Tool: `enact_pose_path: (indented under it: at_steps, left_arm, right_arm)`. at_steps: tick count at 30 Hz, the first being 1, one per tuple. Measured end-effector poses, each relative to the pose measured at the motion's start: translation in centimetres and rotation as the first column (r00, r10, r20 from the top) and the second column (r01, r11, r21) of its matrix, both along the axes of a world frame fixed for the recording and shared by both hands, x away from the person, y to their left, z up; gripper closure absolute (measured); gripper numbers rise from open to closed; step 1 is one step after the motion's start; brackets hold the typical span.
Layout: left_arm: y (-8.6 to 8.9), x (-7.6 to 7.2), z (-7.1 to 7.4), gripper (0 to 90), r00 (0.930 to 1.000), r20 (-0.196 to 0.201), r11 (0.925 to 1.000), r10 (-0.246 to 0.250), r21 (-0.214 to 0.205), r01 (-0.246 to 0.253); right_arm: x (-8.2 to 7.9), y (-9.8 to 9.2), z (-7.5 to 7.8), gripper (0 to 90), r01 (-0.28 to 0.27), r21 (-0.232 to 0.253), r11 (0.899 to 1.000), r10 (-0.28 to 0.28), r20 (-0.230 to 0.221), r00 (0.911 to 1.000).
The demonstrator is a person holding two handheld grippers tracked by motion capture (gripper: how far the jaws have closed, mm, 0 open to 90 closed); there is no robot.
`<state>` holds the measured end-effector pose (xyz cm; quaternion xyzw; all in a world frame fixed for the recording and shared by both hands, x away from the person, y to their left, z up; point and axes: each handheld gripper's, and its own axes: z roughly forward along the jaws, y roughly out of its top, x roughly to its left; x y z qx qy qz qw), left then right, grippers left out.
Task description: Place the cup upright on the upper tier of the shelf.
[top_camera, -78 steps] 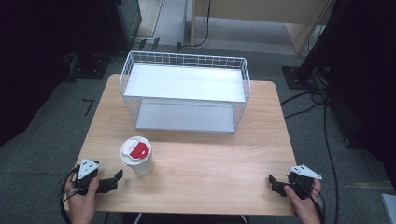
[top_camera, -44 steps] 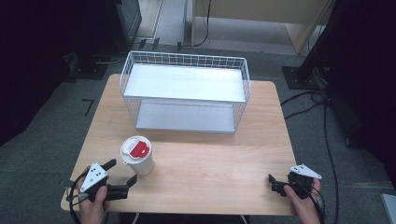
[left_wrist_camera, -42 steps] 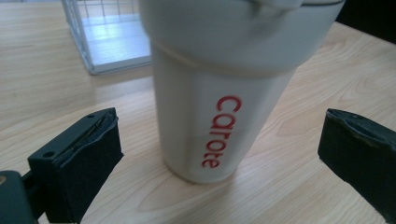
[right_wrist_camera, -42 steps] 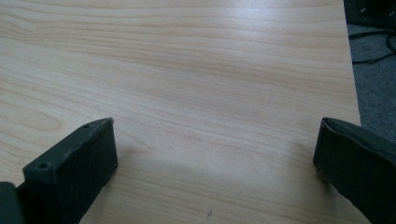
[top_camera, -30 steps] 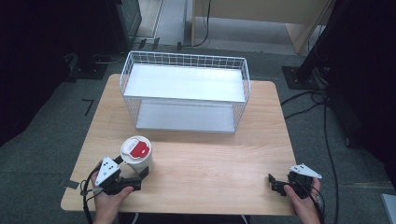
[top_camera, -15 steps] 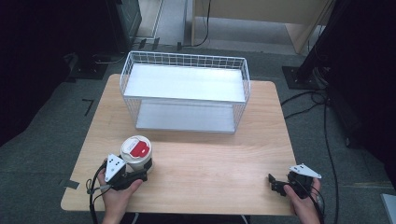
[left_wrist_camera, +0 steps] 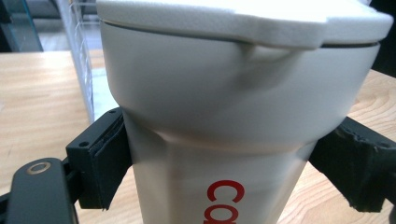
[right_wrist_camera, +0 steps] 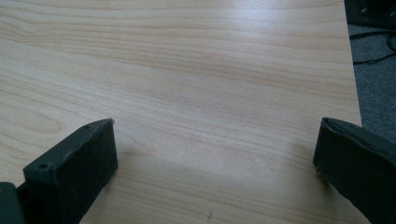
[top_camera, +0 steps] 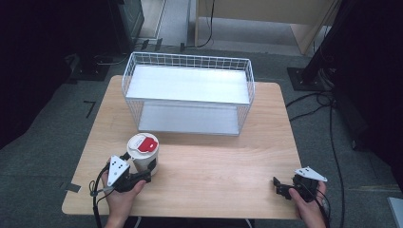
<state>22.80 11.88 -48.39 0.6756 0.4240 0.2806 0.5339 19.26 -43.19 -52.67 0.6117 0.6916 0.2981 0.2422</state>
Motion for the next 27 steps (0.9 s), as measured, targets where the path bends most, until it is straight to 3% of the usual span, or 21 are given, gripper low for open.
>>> enact_pose_path:
  at_steps: [13, 27]
  left_arm:
    - [-0.8, 0.1, 1.4, 12.5, 0.9951, 0.095, 0.9983, -0.026, -0.050, 0.030]
    - [-2.2, 1.4, 3.8, 12.6, 0.9786, 0.204, 0.9932, -0.025, -0.107, 0.047]
  right_arm:
    - [0.0, 0.0, 0.0, 0.0, -0.002, -0.001, 1.000, 0.002, 0.001, 1.0000]
    - [0.0, 0.0, 0.0, 0.0, 0.000, 0.000, 1.000, 0.000, 0.000, 1.0000]
